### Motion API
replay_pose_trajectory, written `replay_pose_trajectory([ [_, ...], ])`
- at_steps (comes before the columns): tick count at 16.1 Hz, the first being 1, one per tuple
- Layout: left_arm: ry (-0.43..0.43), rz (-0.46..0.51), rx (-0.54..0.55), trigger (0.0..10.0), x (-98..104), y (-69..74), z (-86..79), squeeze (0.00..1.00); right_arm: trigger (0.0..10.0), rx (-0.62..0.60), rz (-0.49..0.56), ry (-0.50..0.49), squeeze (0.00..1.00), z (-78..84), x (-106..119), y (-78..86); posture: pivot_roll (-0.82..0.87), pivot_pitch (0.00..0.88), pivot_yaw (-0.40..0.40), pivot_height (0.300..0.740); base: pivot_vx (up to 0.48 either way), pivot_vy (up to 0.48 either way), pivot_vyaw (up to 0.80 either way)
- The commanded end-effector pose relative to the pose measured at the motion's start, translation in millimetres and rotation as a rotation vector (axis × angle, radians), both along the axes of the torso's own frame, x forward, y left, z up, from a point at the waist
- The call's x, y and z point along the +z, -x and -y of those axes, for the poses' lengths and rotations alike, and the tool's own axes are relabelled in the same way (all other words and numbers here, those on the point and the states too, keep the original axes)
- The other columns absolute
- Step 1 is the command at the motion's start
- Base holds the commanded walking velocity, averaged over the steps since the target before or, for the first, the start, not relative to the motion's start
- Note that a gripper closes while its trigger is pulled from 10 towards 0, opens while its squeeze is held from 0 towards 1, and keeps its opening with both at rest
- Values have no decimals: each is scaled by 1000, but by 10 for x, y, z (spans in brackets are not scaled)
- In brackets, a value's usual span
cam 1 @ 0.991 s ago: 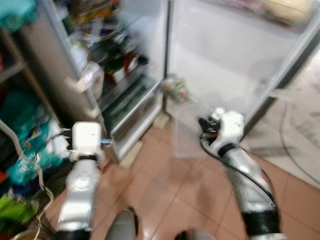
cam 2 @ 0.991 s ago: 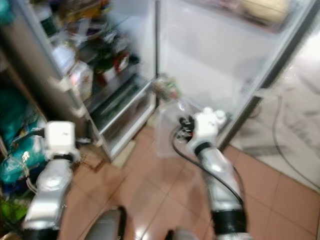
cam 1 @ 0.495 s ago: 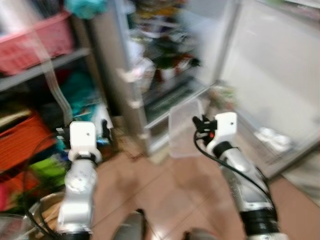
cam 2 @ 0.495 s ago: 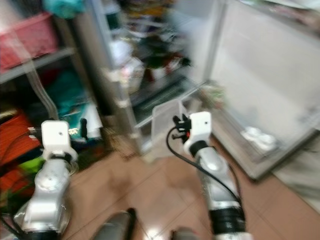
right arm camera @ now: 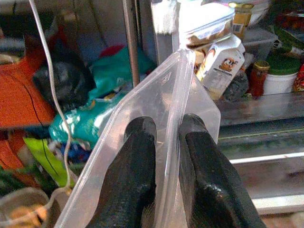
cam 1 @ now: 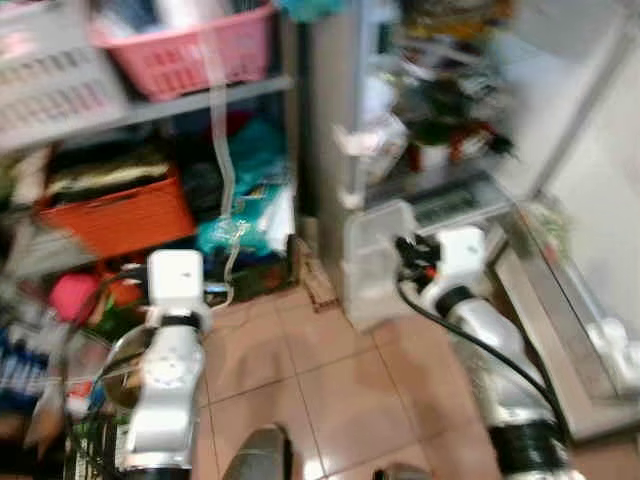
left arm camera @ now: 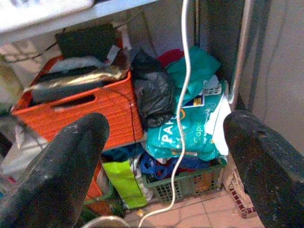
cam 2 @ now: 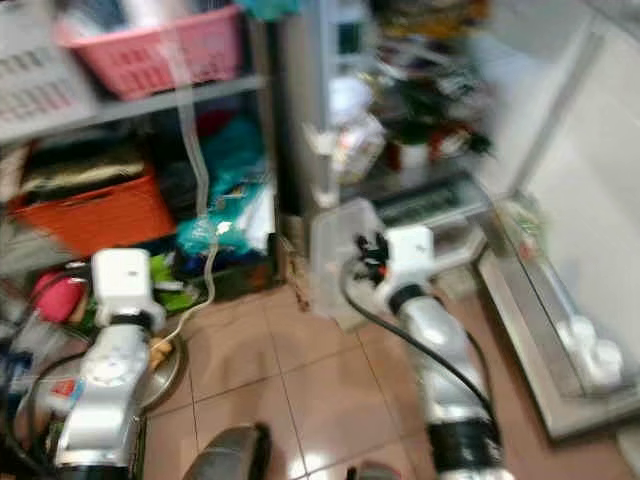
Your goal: Restocking fridge
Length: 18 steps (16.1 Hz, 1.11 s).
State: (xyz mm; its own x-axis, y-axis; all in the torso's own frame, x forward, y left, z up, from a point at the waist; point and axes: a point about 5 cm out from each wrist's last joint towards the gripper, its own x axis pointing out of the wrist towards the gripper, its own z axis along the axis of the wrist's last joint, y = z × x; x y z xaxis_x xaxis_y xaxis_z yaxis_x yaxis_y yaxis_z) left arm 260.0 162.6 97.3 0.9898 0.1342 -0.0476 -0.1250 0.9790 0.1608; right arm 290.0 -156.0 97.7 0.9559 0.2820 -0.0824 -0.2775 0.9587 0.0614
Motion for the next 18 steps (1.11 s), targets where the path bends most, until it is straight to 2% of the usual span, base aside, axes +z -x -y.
replay_pose_trajectory([
  [1,-16,-6,23,10000,14,18,-96,0,10000,26,20,-17,0,-98,38,-27,76,96,3,740,0,0,800],
  [2,-19,-8,47,10000,23,15,-123,0,10000,53,52,-37,0,-172,97,-100,79,108,10,740,0,-266,800],
  [4,-17,-3,58,10000,28,16,-138,0,10000,56,55,-39,0,-175,103,-107,79,106,10,740,0,-268,794],
  [6,-1,34,63,10000,64,17,-143,0,10000,47,50,-52,0,-169,99,-107,77,104,9,740,0,0,0],
  [11,8,40,56,10000,81,12,-153,0,10000,45,62,-51,0,-176,101,-109,70,102,7,740,0,0,0],
  [18,38,51,57,10000,84,5,-134,0,10000,42,67,-44,0,-154,108,-106,60,104,4,740,0,-417,0],
])
